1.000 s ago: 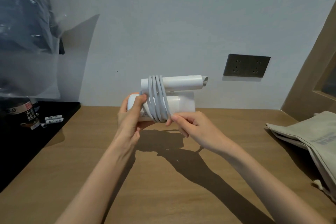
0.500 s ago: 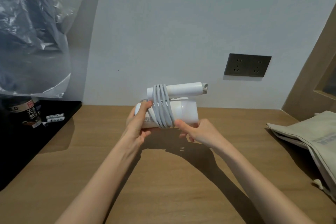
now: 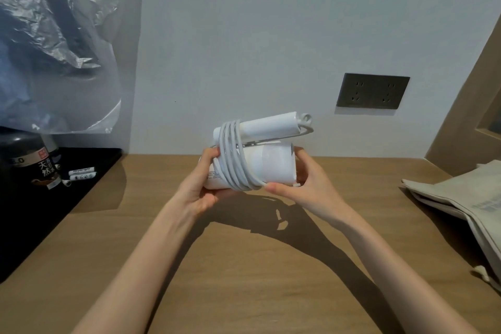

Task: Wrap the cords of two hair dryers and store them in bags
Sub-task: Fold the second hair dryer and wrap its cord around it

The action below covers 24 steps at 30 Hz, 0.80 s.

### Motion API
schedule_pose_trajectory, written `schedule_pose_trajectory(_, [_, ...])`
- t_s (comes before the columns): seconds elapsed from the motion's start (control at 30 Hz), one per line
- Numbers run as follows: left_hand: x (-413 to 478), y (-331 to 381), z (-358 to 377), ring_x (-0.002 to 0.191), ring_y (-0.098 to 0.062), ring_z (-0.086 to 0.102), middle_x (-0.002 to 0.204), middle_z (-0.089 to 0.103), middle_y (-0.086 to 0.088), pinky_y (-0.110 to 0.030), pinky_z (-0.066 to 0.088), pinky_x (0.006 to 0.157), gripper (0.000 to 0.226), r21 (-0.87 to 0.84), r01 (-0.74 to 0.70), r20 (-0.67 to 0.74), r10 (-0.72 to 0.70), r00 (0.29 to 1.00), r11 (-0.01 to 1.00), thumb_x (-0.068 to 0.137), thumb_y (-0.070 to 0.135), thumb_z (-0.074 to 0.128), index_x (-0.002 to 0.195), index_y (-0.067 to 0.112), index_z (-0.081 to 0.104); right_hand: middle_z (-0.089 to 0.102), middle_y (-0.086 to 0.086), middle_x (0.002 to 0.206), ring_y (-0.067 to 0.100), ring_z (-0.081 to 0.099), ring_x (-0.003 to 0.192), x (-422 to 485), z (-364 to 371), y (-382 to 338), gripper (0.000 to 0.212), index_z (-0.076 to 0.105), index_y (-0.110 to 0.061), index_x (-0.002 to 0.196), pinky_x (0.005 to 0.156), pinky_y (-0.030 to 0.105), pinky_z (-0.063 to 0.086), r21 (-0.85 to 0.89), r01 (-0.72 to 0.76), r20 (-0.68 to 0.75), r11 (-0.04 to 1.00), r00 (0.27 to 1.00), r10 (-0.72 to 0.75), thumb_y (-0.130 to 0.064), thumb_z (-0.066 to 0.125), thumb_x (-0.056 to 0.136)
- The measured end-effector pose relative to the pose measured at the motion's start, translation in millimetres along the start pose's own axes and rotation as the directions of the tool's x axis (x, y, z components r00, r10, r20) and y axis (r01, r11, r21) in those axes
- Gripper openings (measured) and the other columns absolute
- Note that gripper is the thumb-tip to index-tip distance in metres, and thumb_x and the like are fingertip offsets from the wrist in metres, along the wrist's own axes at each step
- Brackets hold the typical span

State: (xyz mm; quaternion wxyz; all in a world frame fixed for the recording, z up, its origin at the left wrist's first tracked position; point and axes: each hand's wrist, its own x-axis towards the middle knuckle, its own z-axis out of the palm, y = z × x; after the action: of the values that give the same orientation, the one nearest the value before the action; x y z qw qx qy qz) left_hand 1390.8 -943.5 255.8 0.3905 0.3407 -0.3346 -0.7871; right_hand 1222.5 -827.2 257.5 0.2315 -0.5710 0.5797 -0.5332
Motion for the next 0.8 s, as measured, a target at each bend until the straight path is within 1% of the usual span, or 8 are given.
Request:
schedule_pose_trajectory(0.17, [0.1, 1.7, -2.4, 0.079, -0.024, 0.071, 0.094, 0.07, -0.012, -0.041, 0.059, 0.059, 0.035, 0.119, -0.003, 0.035, -0.001, 0.999, 0.993, 0.083, 0.03, 0.066, 0.11, 0.01, 0.062, 0.058, -0.036, 0.102, -0.008, 0.058, 0.101, -5.2, 4.0, 3.9, 0.064, 0.046, -0.045, 0.115, 0.078, 0.018, 0.054, 0.036, 0.028, -0.02, 0.999, 0.999, -0.027, -0.03, 0.084, 0.066])
schedule_pose_trajectory(0.3, [-2.7, -4.6, 0.9, 0.082, -0.02, 0.065, 0.097, 0.067, -0.007, -0.028, 0.055, 0.05, 0.029, 0.366, -0.147, 0.024, 0.149, 0.989, 0.919, 0.092, 0.038, 0.051, 0.104, 0.014, 0.063, 0.062, -0.032, 0.101, -0.003, 0.061, 0.1, -3.3, 4.4, 5.6, 0.059, 0.051, -0.039, 0.114, 0.075, 0.017, 0.053, 0.083, 0.039, -0.039, 0.996, 0.999, -0.036, -0.026, 0.085, 0.068])
schedule_pose_trajectory(0.4, [3.2, -12.3, -1.7, 0.098, -0.021, 0.062, 0.108, 0.066, -0.004, -0.045, 0.059, 0.074, 0.032, 0.443, -0.215, -0.011, 0.245, 0.97, 0.87, 0.093, 0.04, 0.05, 0.107, 0.017, 0.066, 0.063, -0.028, 0.099, -0.005, 0.061, 0.097, -0.4, 3.3, 8.8, 0.054, 0.053, -0.035, 0.112, 0.073, 0.015, 0.052, 0.118, 0.005, -0.038, 0.993, 0.999, 0.0, -0.03, 0.081, 0.066])
schedule_pose_trajectory(0.43, [5.9, -15.2, -2.9, 0.098, -0.017, 0.061, 0.107, 0.065, 0.0, -0.043, 0.057, 0.08, 0.031, 0.502, -0.253, -0.019, 0.303, 0.953, 0.827, 0.094, 0.039, 0.049, 0.107, 0.017, 0.066, 0.064, -0.024, 0.101, -0.004, 0.062, 0.096, 0.4, 3.0, 10.1, 0.053, 0.054, -0.034, 0.112, 0.072, 0.015, 0.052, 0.126, -0.009, -0.039, 0.992, 0.999, 0.014, -0.03, 0.081, 0.066])
schedule_pose_trajectory(0.5, [13.1, -21.5, -6.6, 0.095, -0.01, 0.058, 0.104, 0.064, 0.006, -0.031, 0.051, 0.081, 0.028, 0.651, -0.349, 0.02, 0.445, 0.895, 0.673, 0.097, 0.034, 0.045, 0.107, 0.018, 0.066, 0.066, -0.016, 0.102, -0.003, 0.064, 0.092, 1.8, 2.7, 12.9, 0.05, 0.056, -0.03, 0.109, 0.071, 0.015, 0.051, 0.129, -0.029, -0.031, 0.991, 0.999, 0.033, -0.023, 0.084, 0.069])
schedule_pose_trajectory(0.57, [20.8, -28.8, -10.8, 0.097, -0.015, 0.059, 0.101, 0.066, 0.004, -0.035, 0.049, 0.083, 0.027, 0.714, -0.391, 0.062, 0.504, 0.862, 0.581, 0.098, 0.031, 0.043, 0.105, 0.018, 0.066, 0.066, -0.014, 0.099, -0.006, 0.064, 0.088, 3.3, 2.9, 16.2, 0.041, 0.057, -0.029, 0.105, 0.069, 0.012, 0.05, 0.124, -0.043, -0.016, 0.991, 0.999, 0.045, -0.015, 0.081, 0.074])
schedule_pose_trajectory(0.67, [25.6, -36.2, -15.4, 0.104, -0.015, 0.059, 0.108, 0.065, 0.005, -0.046, 0.049, 0.093, 0.031, 0.744, -0.374, 0.056, 0.506, 0.861, 0.554, 0.097, 0.037, 0.042, 0.116, 0.023, 0.061, 0.068, -0.012, 0.096, -0.006, 0.064, 0.083, 6.4, 1.7, 21.7, 0.034, 0.06, -0.025, 0.105, 0.068, 0.011, 0.048, 0.13, -0.077, -0.001, 0.989, 0.997, 0.077, -0.015, 0.077, 0.077])
schedule_pose_trajectory(0.8, [28.2, -39.4, -15.5, 0.102, -0.012, 0.059, 0.106, 0.065, 0.009, -0.044, 0.049, 0.092, 0.034, 0.778, -0.372, 0.043, 0.548, 0.836, 0.506, 0.096, 0.042, 0.04, 0.121, 0.028, 0.057, 0.069, -0.012, 0.093, -0.007, 0.064, 0.079, 12.6, -2.7, 25.7, 0.035, 0.061, -0.021, 0.109, 0.067, 0.011, 0.047, 0.109, -0.1, 0.031, 0.989, 0.995, 0.097, -0.016, 0.076, 0.078])
